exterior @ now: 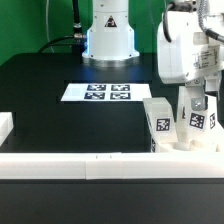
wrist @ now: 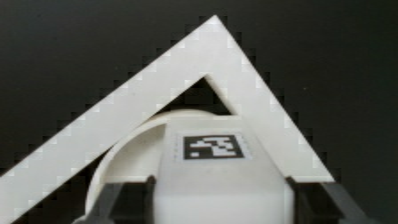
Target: Assemble stool
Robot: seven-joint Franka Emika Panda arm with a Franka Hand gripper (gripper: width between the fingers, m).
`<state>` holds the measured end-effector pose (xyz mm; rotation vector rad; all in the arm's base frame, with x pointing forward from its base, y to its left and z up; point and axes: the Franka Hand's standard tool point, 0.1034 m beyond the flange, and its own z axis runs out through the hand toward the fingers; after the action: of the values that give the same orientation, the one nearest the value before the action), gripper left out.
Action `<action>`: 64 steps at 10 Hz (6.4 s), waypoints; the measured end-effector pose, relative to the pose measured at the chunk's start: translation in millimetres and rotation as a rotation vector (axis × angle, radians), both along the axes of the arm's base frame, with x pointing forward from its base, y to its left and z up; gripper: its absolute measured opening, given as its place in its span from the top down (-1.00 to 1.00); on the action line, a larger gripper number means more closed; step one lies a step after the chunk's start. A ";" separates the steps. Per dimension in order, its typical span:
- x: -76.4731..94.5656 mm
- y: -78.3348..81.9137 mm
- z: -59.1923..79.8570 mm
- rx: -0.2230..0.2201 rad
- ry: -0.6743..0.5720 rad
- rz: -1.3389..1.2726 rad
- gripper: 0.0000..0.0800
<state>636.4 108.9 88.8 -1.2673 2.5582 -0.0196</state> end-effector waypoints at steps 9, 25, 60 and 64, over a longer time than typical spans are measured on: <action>2.9 5.2 23.2 -0.035 -0.037 0.296 -0.62; 12.4 -1.9 35.7 -0.364 0.001 1.964 -0.62; 5.1 -4.6 -1.7 -0.356 0.067 1.641 0.15; 4.8 -0.9 -1.9 -0.318 0.097 1.351 0.15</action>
Offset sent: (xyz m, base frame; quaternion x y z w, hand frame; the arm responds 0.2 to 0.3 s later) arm 0.0000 0.0000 0.0000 0.0000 0.0000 0.0000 1.0000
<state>641.2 108.0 86.9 -2.8426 1.2881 -0.0825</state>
